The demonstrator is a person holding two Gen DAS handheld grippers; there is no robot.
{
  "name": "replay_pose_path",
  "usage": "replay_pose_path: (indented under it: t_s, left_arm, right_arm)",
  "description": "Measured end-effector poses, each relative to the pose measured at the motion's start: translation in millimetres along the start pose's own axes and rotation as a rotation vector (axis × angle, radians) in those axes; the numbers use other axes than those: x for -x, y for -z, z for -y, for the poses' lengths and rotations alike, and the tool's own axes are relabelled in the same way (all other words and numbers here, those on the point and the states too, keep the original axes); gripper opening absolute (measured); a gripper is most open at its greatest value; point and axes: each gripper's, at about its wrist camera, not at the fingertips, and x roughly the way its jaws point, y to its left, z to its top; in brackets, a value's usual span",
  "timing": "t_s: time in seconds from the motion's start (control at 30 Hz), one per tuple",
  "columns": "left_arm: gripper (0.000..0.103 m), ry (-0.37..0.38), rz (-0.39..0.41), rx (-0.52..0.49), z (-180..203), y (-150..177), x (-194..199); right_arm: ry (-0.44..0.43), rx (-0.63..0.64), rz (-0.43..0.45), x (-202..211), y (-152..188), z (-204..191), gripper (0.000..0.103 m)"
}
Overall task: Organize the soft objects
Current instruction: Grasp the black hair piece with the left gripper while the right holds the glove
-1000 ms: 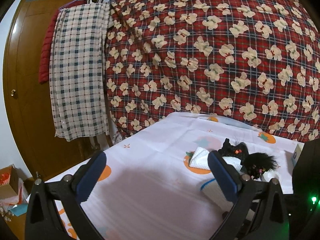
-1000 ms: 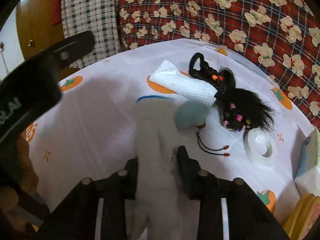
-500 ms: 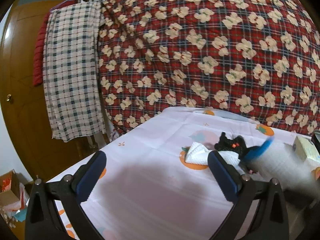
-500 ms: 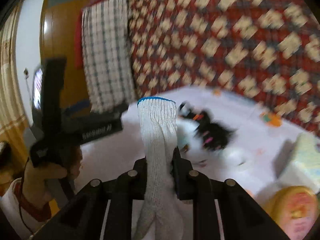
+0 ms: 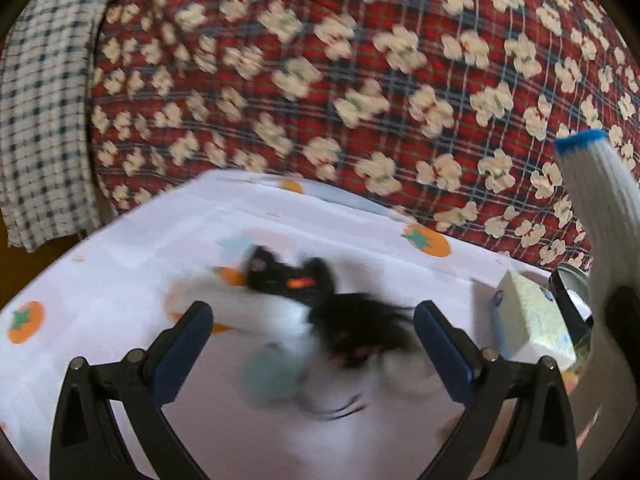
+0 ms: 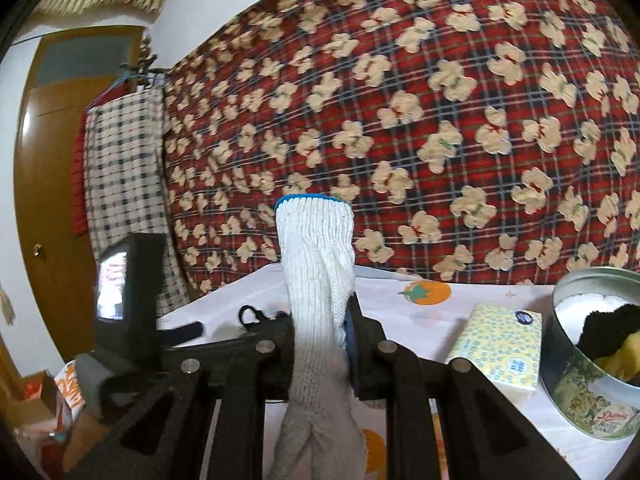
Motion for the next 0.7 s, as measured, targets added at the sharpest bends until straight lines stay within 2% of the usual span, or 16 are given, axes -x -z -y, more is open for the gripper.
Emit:
replay_pose_path:
  t_s: [0.1,0.23,0.33,0.37,0.4,0.43,0.47,0.63,0.7]
  left_arm:
    - [0.098,-0.013,-0.073,0.042,19.5,-6.0,-22.7]
    - [0.089,-0.087,-0.165,0.082,38.0,-5.3,-58.1]
    - [0.076,-0.133,-0.220,0.134,37.4,-3.9,-80.3]
    - [0.062,-0.126,-0.234,0.152,35.4,-3.4,-84.0]
    - [0.061,-0.106,-0.256,0.174,32.0,-2.6,-89.4]
    - [0.055,-0.090,-0.256,0.185,28.9,-2.7,-90.4]
    - [0.044,-0.076,-0.257,0.179,27.7,-2.9,-89.7]
    - [0.036,0.002,-0.246,0.178,24.5,0.0,-83.0]
    - [0.036,0.052,-0.204,0.180,24.6,0.9,-73.7]
  right_arm:
    - [0.019,-0.019,-0.002,-2.7,-1.7,7.5,0.019]
    - [0.033,-0.039,-0.005,-3.2,-0.5,14.2,0.019]
    - [0.029,-0.061,-0.012,-3.7,-1.1,18.6,0.019]
    - [0.027,-0.068,-0.015,-4.1,-1.4,19.6,0.019]
    - [0.023,-0.075,-0.018,-4.5,-1.7,20.0,0.019]
    - [0.017,-0.080,-0.022,-4.8,-1.7,19.9,0.019]
    - [0.013,-0.084,-0.025,-5.1,-1.6,19.5,0.019]
    - [0.019,-0.074,-0.014,-2.0,-0.1,15.6,0.019]
    - [0.025,-0.078,-0.005,-0.4,-0.4,16.4,0.019]
